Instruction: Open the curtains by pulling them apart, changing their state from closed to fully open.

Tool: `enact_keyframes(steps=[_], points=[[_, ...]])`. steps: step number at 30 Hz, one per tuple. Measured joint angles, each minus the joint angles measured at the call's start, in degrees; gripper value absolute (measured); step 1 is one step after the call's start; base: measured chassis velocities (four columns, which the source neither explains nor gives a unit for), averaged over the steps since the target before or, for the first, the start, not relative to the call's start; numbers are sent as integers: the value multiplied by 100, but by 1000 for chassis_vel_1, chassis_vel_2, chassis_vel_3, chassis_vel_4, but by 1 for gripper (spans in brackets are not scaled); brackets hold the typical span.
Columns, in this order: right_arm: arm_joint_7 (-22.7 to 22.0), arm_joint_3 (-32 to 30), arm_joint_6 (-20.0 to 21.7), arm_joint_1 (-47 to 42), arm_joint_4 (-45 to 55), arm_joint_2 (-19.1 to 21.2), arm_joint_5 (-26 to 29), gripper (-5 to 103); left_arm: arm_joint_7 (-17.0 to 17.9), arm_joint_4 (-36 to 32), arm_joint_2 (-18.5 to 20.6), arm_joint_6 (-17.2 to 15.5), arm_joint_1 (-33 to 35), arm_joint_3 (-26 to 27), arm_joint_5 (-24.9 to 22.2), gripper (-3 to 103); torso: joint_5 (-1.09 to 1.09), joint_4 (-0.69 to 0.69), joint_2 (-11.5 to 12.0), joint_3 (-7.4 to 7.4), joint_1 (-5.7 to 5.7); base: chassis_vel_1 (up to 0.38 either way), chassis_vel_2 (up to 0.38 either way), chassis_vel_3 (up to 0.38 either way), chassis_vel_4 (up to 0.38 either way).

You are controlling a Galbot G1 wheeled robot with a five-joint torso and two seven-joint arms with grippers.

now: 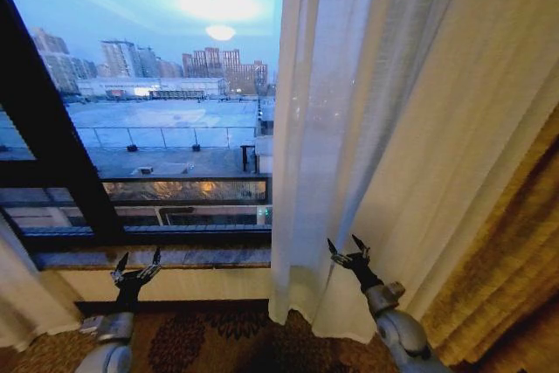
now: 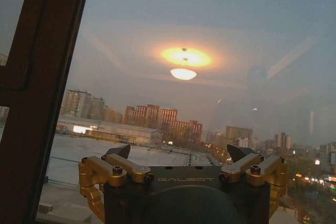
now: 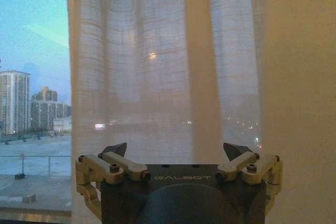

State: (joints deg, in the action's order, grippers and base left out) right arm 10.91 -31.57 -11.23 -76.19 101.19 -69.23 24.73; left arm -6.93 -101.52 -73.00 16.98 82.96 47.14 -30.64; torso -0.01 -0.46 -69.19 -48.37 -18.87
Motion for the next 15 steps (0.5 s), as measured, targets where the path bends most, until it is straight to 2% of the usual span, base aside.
enact_keyframes(steps=[9,15], points=[[216,258,-41,-102,549,-74,-146,100,0,0,0,0,0,0,0,100,0,0,0,0,0,0,0,0,0],[51,539,25,127,459,-178,-231,100,0,0,0,0,0,0,0,100,0,1,0,0,0,0,0,0,0]])
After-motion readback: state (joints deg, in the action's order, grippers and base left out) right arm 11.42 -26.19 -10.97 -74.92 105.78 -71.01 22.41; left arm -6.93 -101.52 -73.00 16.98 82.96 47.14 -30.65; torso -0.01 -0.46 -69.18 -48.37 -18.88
